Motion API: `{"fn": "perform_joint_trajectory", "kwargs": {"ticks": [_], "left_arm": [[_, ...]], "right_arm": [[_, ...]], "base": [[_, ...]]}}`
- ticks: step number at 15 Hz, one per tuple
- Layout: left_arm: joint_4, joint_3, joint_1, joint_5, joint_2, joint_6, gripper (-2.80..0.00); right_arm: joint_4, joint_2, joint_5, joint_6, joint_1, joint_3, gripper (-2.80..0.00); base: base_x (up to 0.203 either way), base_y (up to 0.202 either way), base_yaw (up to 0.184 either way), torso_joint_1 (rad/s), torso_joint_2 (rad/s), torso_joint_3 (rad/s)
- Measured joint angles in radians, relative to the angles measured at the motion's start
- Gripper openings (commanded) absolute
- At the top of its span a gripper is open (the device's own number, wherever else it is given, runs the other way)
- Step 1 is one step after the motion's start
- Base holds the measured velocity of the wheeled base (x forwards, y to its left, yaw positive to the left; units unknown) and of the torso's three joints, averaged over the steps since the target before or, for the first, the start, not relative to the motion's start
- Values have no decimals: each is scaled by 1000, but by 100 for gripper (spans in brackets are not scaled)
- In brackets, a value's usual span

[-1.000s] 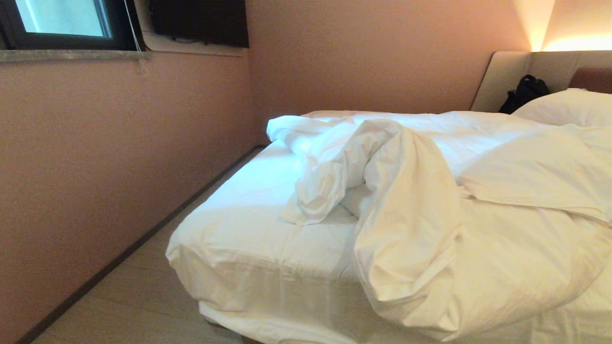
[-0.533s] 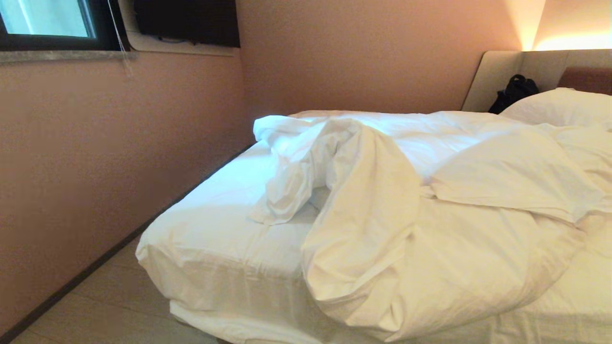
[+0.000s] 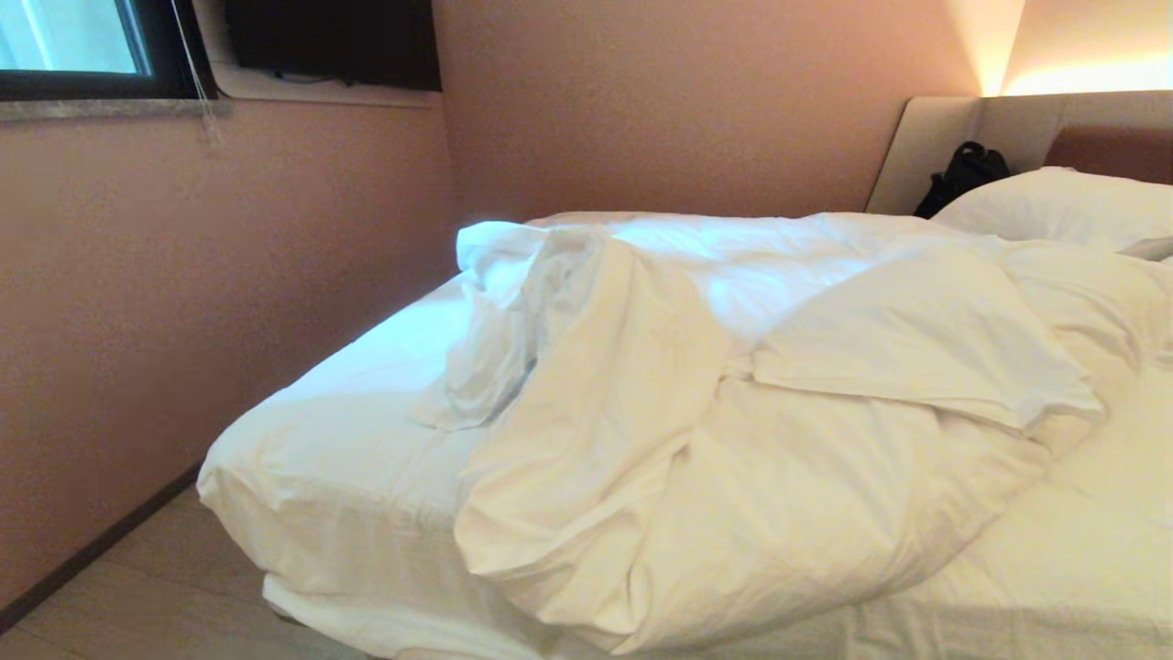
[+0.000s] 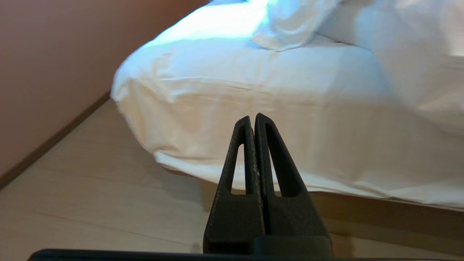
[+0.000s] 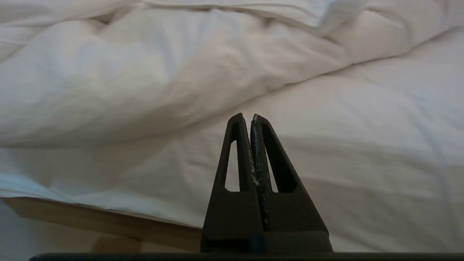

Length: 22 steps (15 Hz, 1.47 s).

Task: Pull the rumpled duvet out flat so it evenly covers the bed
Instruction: Hold the folded corner of the quilt

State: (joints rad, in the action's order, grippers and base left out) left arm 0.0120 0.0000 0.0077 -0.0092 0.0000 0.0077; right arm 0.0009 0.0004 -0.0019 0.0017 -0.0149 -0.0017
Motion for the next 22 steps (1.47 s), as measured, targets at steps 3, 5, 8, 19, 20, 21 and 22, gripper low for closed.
{"fn": "perform_joint_trajectory", "kwargs": {"ticks": [3, 5, 8, 19, 20, 21, 22], "left_arm": [[0, 0, 0, -1, 0, 1, -280], [0, 0, 0, -2, 0, 1, -280], [0, 0, -1, 0, 0, 0, -280], [-1, 0, 0, -2, 0, 0, -280], [-1, 0, 0, -2, 0, 0, -280], [-1, 0, 0, -1, 0, 0, -280], [-1, 0, 0, -1, 0, 0, -280]], "right_arm": [[-1, 0, 0, 0, 0, 0, -280], [0, 0, 0, 0, 0, 0, -280], [-1, 0, 0, 0, 0, 0, -280], [-1, 0, 0, 0, 0, 0, -280], [-1, 0, 0, 0, 0, 0, -280], [-1, 0, 0, 0, 0, 0, -280], [-1, 0, 0, 0, 0, 0, -280]], "base": [[0, -190, 2, 4, 2, 2], [0, -101, -6, 1, 5, 2], [0, 0, 0, 0, 0, 0], [0, 0, 0, 0, 0, 0], [0, 0, 0, 0, 0, 0], [0, 0, 0, 0, 0, 0], [0, 0, 0, 0, 0, 0]]}}
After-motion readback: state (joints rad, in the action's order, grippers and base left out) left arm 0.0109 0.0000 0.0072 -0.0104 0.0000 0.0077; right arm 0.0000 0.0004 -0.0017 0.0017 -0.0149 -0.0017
